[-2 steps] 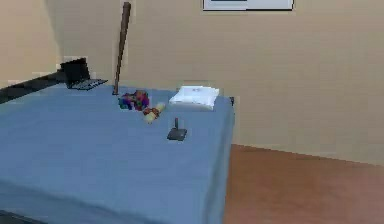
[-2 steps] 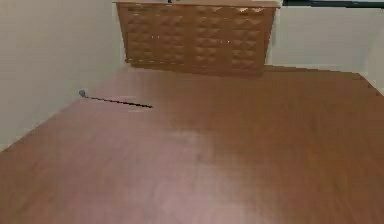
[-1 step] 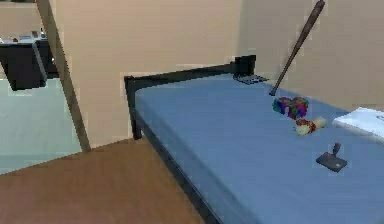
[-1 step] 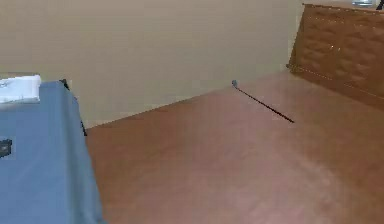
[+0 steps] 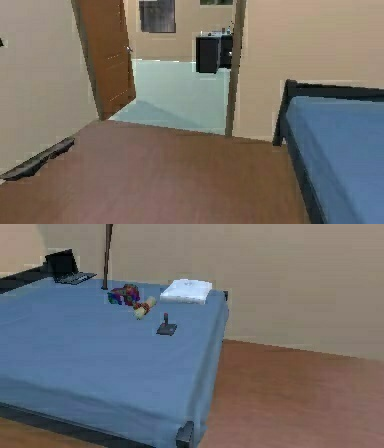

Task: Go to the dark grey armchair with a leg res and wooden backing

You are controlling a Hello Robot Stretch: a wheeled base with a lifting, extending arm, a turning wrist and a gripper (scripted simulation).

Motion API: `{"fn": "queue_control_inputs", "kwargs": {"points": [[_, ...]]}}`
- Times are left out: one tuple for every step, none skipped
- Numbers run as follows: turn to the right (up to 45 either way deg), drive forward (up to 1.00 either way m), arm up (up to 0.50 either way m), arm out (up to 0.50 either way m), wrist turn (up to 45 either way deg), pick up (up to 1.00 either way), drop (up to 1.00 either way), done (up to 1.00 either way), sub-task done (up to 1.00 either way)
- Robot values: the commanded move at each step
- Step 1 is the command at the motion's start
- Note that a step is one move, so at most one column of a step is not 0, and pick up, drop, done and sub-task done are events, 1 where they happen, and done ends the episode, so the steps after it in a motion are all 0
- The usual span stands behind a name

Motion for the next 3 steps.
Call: {"fn": "queue_control_inputs", "kwargs": {"points": [[-6.0,0.00,0.00,0.00,0.0,0.00,0.00,0.00,0.00],[0.0,0.25,0.00,0.00,0.0,0.00,0.00,0.00,0.00],[0.0,1.00,0.00,0.00,0.0,0.00,0.00,0.00,0.00]]}}
